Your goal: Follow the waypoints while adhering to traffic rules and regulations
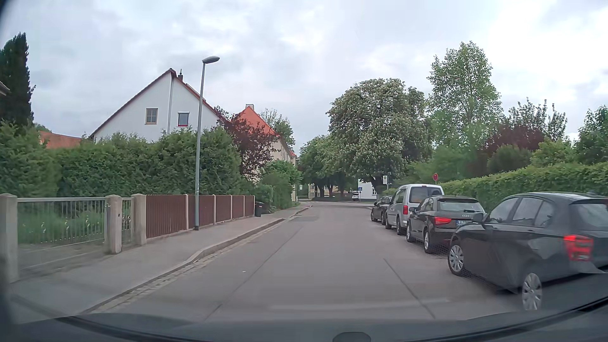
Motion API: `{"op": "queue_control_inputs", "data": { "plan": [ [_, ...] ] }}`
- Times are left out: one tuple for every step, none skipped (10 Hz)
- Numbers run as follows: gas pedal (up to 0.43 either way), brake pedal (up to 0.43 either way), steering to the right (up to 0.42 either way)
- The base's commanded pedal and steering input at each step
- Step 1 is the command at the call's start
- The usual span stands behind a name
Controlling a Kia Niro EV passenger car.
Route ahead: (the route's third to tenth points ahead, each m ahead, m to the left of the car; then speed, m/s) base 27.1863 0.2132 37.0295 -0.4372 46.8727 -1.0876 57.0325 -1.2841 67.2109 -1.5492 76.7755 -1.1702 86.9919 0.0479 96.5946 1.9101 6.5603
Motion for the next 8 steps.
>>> {"op": "queue_control_inputs", "data": {
  "plan": [
    [0.11, 0.0, 0.002],
    [0.11, 0.0, 0.002],
    [0.11, 0.0, 0.002],
    [0.11, 0.0, 0.004],
    [0.11, 0.0, 0.007],
    [0.11, 0.0, 0.009],
    [0.11, 0.0, 0.01],
    [0.11, 0.0, 0.012]
  ]
}}
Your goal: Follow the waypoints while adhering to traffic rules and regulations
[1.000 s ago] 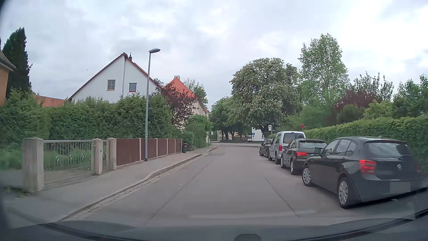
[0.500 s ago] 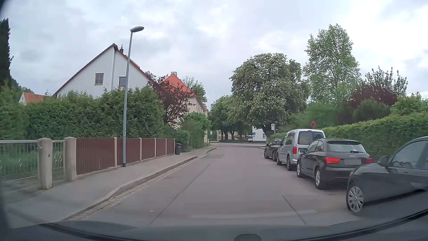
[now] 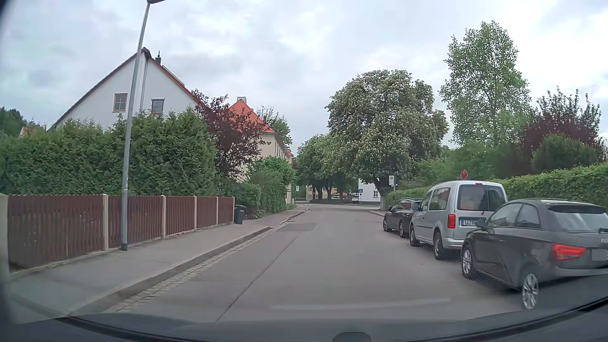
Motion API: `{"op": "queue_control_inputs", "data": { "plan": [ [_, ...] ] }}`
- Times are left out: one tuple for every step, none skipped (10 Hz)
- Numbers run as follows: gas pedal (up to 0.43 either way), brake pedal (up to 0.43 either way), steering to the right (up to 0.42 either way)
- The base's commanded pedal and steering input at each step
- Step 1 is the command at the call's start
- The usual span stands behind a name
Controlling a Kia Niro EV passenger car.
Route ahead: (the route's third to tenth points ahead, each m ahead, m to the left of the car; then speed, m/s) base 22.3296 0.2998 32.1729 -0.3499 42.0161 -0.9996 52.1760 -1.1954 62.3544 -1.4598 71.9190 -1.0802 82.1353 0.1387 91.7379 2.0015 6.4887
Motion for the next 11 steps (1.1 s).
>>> {"op": "queue_control_inputs", "data": {
  "plan": [
    [0.11, 0.0, 0.014],
    [0.11, 0.0, 0.015],
    [0.11, 0.0, 0.017],
    [0.11, 0.0, 0.018],
    [0.11, 0.0, 0.017],
    [0.11, 0.0, 0.015],
    [0.11, 0.0, 0.012],
    [0.11, 0.0, 0.01],
    [0.11, 0.0, 0.01],
    [0.11, 0.0, 0.01],
    [0.11, 0.0, 0.011]
  ]
}}
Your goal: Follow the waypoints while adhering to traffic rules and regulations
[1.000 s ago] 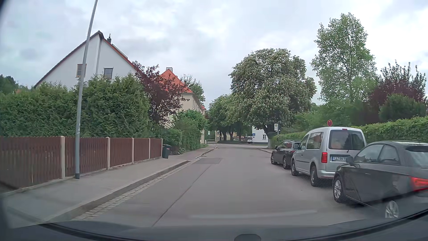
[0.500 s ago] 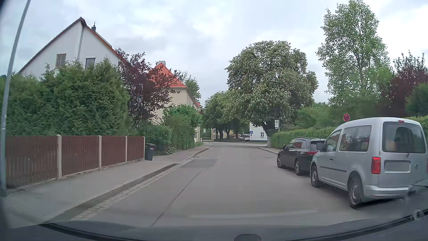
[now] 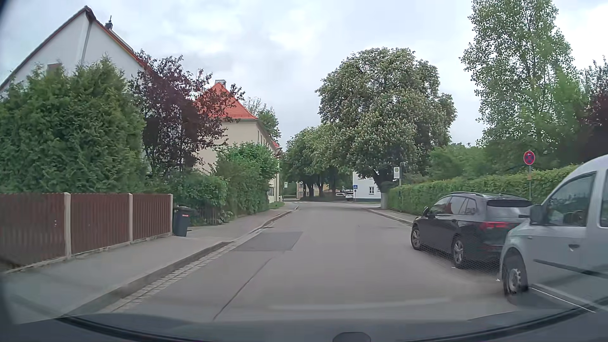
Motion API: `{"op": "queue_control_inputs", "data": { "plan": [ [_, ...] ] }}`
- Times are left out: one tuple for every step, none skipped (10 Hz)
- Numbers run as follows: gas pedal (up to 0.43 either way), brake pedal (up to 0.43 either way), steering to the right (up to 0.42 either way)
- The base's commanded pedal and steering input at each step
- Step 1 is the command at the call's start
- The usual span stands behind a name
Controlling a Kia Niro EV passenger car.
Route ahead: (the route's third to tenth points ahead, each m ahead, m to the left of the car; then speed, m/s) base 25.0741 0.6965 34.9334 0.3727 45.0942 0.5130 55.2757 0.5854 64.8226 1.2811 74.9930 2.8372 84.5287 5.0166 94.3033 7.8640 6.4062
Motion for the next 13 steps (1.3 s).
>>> {"op": "queue_control_inputs", "data": {
  "plan": [
    [0.11, 0.0, 0.012],
    [0.11, 0.0, 0.013],
    [0.11, 0.0, 0.013],
    [0.11, 0.0, 0.014],
    [0.11, 0.0, 0.015],
    [0.098, 0.0, 0.016],
    [0.098, 0.0, 0.019],
    [0.098, 0.0, 0.021],
    [0.098, 0.0, 0.021],
    [0.098, 0.0, 0.022],
    [0.098, 0.0, 0.025],
    [0.098, 0.0, 0.027],
    [0.098, 0.0, 0.03]
  ]
}}
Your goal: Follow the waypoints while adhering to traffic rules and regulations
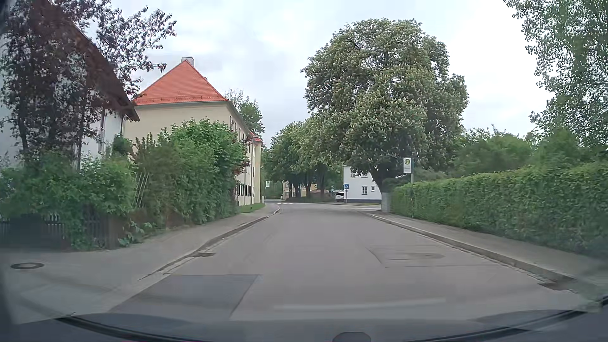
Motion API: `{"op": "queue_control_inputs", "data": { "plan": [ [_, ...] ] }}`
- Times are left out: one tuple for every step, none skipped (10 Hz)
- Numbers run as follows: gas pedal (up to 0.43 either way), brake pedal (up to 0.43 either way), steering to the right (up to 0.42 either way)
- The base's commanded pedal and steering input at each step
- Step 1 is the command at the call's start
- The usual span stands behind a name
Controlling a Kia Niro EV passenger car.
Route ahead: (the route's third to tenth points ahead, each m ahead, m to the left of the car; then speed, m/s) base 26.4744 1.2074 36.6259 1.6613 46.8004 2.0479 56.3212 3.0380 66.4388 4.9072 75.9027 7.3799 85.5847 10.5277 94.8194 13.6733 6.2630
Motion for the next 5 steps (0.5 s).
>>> {"op": "queue_control_inputs", "data": {
  "plan": [
    [0.098, 0.0, 0.031],
    [0.098, 0.0, 0.031],
    [0.098, 0.0, 0.031],
    [0.098, 0.0, 0.031],
    [0.098, 0.0, 0.031]
  ]
}}
